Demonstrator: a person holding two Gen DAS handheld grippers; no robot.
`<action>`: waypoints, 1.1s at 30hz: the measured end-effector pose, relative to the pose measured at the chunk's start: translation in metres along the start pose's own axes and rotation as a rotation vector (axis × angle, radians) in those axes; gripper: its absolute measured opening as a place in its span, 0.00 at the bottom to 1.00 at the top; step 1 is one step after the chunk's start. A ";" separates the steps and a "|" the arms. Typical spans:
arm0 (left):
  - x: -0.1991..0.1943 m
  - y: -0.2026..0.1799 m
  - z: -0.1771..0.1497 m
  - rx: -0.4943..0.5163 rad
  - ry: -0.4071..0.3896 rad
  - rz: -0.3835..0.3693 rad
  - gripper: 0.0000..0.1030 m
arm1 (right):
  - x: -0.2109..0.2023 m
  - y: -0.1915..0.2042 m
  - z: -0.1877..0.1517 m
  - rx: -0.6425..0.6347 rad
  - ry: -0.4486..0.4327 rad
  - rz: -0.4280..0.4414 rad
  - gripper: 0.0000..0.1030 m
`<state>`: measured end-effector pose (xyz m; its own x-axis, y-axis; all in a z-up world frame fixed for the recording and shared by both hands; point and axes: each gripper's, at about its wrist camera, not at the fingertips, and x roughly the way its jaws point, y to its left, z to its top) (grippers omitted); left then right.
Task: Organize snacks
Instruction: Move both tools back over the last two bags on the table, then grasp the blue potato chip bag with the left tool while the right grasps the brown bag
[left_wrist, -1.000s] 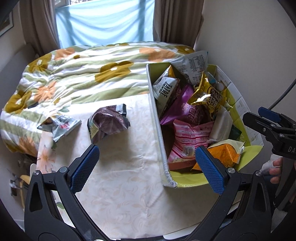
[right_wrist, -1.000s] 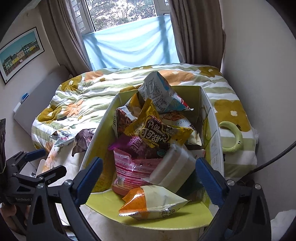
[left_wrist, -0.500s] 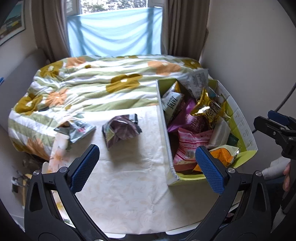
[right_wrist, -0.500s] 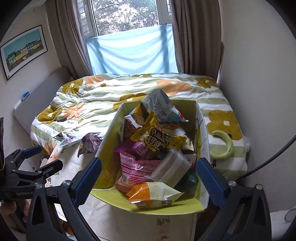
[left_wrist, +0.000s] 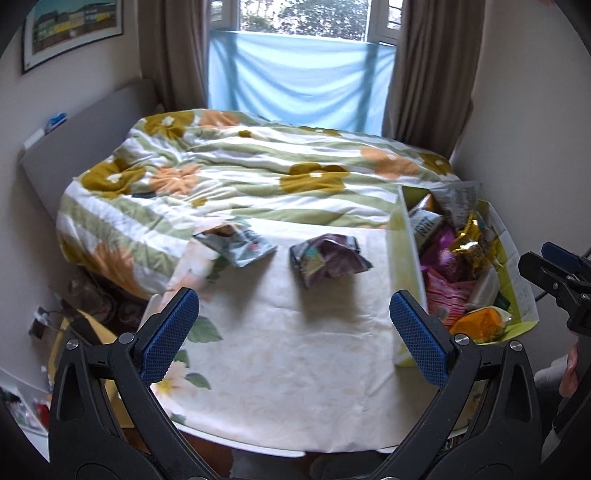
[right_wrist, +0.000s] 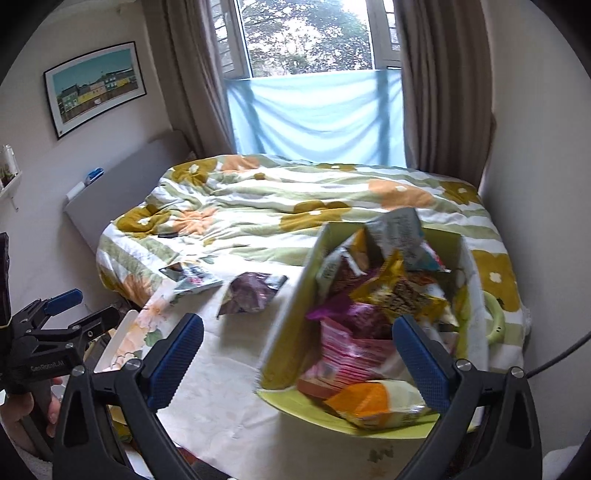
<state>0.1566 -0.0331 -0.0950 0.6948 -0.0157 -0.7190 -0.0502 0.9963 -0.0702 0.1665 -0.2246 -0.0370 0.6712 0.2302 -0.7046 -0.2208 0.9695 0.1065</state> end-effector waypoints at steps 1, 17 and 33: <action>0.001 0.010 0.001 -0.006 0.003 0.000 1.00 | 0.004 0.009 0.001 0.000 0.004 -0.001 0.99; 0.090 0.143 0.049 0.005 0.130 -0.079 1.00 | 0.115 0.106 0.007 0.208 0.133 0.027 0.99; 0.271 0.179 0.073 -0.053 0.374 -0.329 0.99 | 0.216 0.101 -0.007 0.492 0.156 -0.175 0.99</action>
<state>0.3878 0.1474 -0.2521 0.3753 -0.3675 -0.8509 0.0853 0.9279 -0.3631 0.2839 -0.0777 -0.1837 0.5469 0.0826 -0.8331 0.2675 0.9257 0.2673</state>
